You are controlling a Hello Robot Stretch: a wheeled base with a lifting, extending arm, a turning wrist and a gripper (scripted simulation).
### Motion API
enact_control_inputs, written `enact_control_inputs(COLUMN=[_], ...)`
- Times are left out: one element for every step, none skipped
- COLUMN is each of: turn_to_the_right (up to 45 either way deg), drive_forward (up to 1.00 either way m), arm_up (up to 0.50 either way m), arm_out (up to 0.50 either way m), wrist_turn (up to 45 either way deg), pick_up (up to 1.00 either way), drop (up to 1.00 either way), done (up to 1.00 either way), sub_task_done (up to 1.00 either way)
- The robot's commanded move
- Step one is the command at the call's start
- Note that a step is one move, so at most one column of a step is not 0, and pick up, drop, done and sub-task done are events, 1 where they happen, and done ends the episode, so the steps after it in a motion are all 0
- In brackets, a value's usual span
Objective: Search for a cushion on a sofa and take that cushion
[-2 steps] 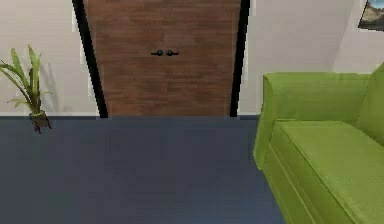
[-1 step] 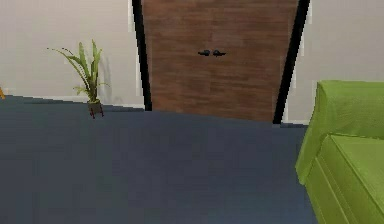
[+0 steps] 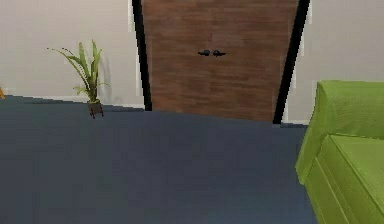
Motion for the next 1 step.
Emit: enact_control_inputs(turn_to_the_right=[0.0], drive_forward=[0.0], arm_up=[0.24], arm_out=[0.0], wrist_turn=[0.0], pick_up=[0.0], drop=[0.0], done=[0.0], sub_task_done=[0.0])
